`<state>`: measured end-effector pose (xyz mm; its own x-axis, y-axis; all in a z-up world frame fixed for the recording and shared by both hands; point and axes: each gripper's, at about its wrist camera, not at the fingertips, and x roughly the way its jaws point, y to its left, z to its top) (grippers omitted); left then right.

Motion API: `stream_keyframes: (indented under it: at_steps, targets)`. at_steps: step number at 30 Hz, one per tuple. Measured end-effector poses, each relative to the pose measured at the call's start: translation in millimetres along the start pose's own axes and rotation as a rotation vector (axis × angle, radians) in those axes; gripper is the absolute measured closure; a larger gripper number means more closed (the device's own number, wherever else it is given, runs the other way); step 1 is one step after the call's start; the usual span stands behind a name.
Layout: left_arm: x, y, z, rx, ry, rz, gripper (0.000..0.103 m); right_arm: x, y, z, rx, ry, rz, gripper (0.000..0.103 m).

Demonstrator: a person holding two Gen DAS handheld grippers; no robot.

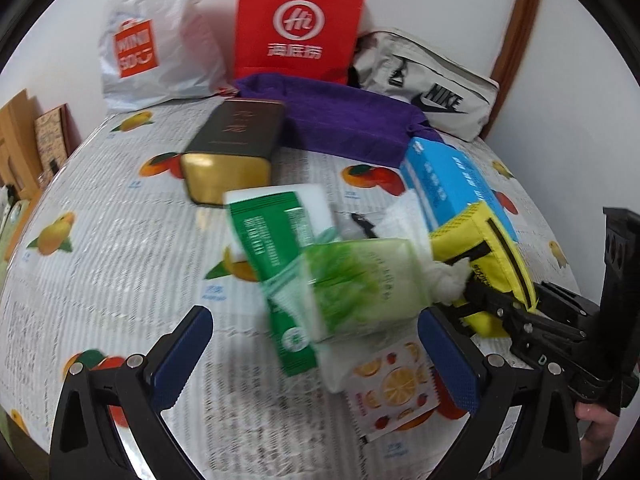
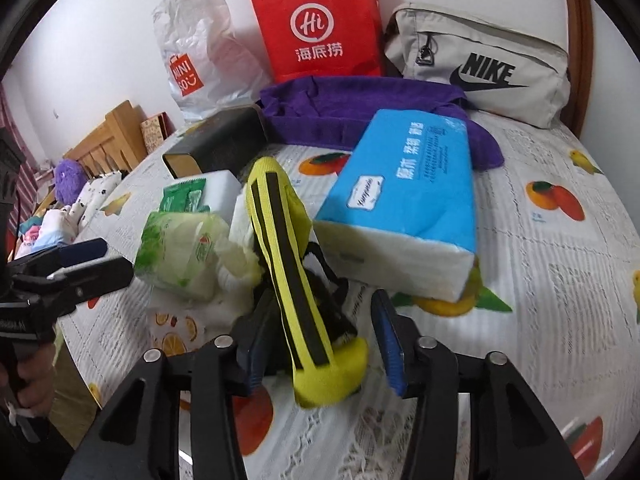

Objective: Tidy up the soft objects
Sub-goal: 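Close the left tool on the green-leaf wipes pack and lift it, then carry the wipes pack with the left tool while the right tool carries the yellow pouch to the purple towel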

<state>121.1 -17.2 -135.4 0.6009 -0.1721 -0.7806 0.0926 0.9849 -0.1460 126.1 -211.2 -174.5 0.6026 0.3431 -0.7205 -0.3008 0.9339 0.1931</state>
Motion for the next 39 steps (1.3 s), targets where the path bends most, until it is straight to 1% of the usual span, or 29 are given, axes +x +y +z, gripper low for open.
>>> stream_keyframes:
  at_steps: [1,7,10,12,16,18,19,20,24,26,29,32,35,39]
  targets:
    - [2.5,-3.8,0.7,0.01,0.004,0.004,0.0,-1.4,-0.9,-0.3,0.002,0.002,0.015,0.077]
    - [17.7,-22.4,3.8,0.051,0.025,0.026,0.0,-24.7,-1.5,-4.9,0.002,-0.034,0.039,0.08]
    - [27.4,-25.9,5.4,0.051,0.042,0.051,0.0,-35.7,-2.5,-9.8,0.004,-0.05,0.032,0.08]
    - [33.0,-27.0,5.6,0.048,0.048,0.069,0.0,-39.3,-4.6,-15.1,0.008,-0.043,0.03,0.08]
    - [38.8,-28.5,4.9,0.053,0.036,0.095,0.0,-41.4,-9.4,-25.9,0.011,-0.017,-0.008,0.08]
    - [37.4,-27.6,3.4,0.06,0.017,0.095,0.007,-38.1,-13.3,-29.8,0.027,0.0,-0.012,0.08]
    - [35.5,-26.6,3.4,0.063,0.009,0.091,0.017,-34.9,-15.5,-31.7,0.039,0.013,-0.021,0.08]
    - [32.7,-25.0,3.8,0.061,0.001,0.081,0.027,-33.7,-16.8,-33.0,0.044,0.015,-0.025,0.08]
    - [20.4,-14.8,5.8,0.042,-0.02,0.019,0.03,-35.2,-21.2,-35.2,0.075,0.004,-0.021,0.08]
    - [13.0,-9.3,6.4,0.029,-0.033,0.016,0.03,-37.1,-20.3,-35.1,0.07,0.003,-0.035,0.08]
    - [0.0,2.0,7.0,0.011,-0.055,0.03,0.03,-42.4,-20.1,-35.5,0.073,-0.004,-0.044,0.08]
    - [-7.0,16.2,5.2,-0.007,-0.065,0.076,0.03,-44.6,-22.7,-36.2,0.086,-0.002,-0.061,0.08]
    - [-7.2,36.4,1.9,-0.044,-0.046,0.118,0.03,-44.7,-25.4,-37.0,0.094,0.006,-0.076,0.08]
    - [-6.0,55.5,-2.1,-0.074,-0.032,0.144,0.03,-50.7,-28.2,-34.6,0.113,-0.008,-0.075,0.08]
